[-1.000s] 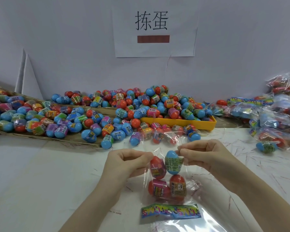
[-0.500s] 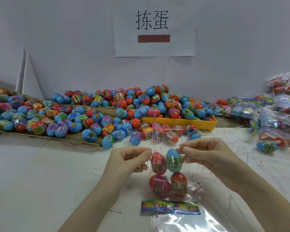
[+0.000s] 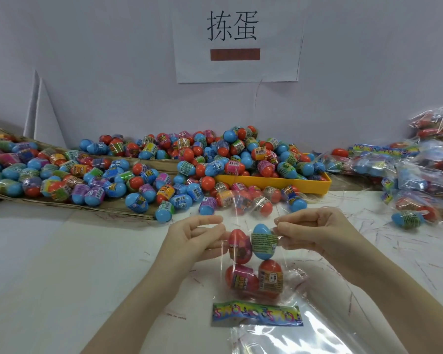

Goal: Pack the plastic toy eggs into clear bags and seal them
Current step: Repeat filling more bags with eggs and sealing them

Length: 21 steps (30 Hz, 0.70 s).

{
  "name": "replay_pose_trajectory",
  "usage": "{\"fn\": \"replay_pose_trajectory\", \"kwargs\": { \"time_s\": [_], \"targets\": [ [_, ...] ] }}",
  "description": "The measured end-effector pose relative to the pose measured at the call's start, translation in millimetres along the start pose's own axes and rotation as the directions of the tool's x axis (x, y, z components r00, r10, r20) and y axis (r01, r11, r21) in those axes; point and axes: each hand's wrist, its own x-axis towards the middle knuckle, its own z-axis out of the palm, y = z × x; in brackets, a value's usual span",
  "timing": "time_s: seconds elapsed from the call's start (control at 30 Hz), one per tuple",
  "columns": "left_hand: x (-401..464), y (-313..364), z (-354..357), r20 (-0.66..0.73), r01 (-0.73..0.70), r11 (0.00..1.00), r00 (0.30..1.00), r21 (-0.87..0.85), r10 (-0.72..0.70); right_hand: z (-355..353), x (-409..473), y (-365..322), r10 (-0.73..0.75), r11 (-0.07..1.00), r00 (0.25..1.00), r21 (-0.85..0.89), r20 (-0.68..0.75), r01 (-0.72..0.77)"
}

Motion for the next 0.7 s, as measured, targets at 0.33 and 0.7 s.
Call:
{"fn": "replay_pose_trajectory", "kwargs": {
  "time_s": [0.33,0.7],
  "targets": [
    [0.3,0.5,-2.2,0.014,-0.049,0.999,0.999,0.019,0.049,-2.5,-0.2,-0.9,-0.003,1.0,1.0,0.01,0.018,0.003],
    [0.1,-0.2,-5.2,0.063,-0.088,0.993,0.995,0.079,0.083,-3.8,0.4,-1.9,0.029,0.999,0.998,-0.027,-0.058,-0.031]
  ]
}}
